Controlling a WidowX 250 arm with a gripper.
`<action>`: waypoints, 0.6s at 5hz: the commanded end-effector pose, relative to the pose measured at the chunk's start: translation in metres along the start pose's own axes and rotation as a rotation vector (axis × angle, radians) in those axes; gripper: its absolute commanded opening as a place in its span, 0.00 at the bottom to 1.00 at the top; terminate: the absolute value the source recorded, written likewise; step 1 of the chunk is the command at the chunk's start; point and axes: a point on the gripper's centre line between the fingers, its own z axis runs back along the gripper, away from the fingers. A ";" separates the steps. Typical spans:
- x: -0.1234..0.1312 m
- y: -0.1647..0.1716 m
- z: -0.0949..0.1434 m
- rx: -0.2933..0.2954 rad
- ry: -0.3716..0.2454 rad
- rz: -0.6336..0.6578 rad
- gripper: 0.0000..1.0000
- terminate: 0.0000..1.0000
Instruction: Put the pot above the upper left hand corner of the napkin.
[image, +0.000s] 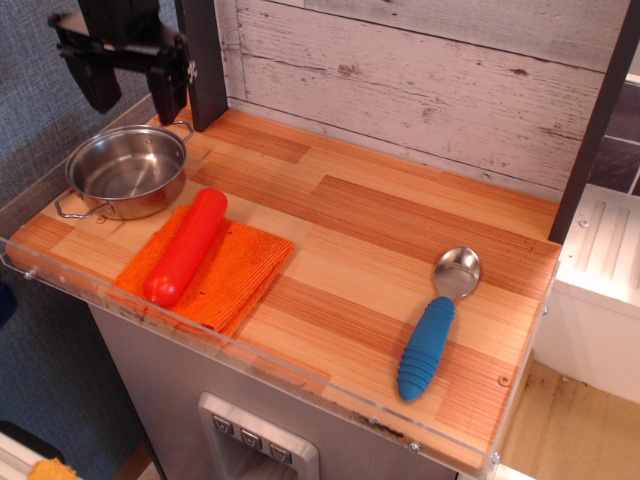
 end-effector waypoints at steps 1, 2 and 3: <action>-0.016 -0.016 0.031 -0.072 0.030 -0.083 1.00 0.00; -0.026 -0.012 0.032 -0.040 0.059 -0.085 1.00 0.00; -0.026 -0.012 0.032 -0.040 0.059 -0.085 1.00 0.00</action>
